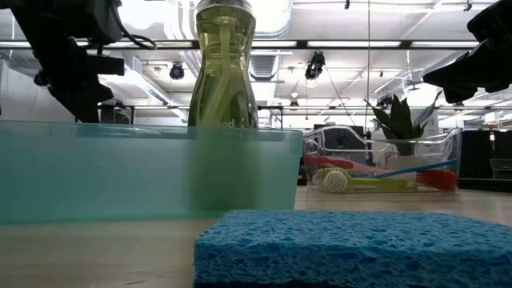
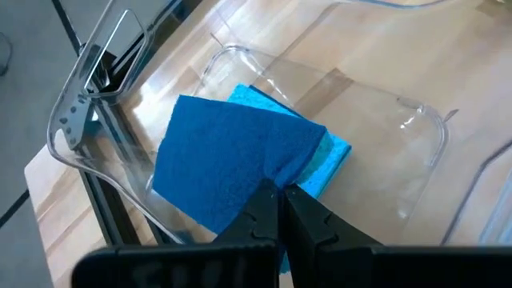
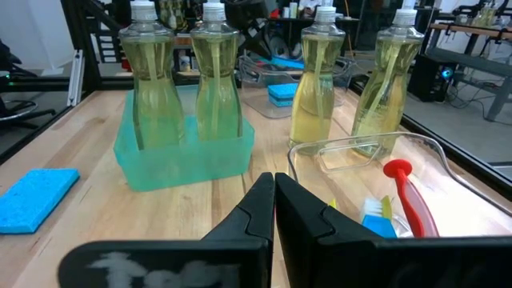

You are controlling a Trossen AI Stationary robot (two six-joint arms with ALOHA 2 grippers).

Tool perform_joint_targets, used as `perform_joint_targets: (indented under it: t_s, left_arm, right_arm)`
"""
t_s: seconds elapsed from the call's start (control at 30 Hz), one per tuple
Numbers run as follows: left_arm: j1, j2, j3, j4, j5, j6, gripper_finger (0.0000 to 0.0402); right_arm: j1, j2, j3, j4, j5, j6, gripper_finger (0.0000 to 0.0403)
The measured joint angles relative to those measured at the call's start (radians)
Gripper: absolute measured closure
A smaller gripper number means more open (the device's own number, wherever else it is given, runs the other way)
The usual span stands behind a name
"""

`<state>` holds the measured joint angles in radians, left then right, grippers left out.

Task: Pick & Place Kitchen Sink Supplies
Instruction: Put the blue sponge into the left transparent bin

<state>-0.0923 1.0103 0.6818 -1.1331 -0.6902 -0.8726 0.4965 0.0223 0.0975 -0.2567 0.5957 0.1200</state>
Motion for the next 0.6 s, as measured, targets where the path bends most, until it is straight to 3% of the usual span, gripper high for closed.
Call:
perform_joint_targets:
  t_s: [0.6]
  left_arm:
    - [0.069, -0.009, 0.017, 0.033, 0.115, 0.031, 0.0398]
  right_arm:
    - [0.0, 0.0, 0.0, 0.0, 0.0, 0.0, 0.0394]
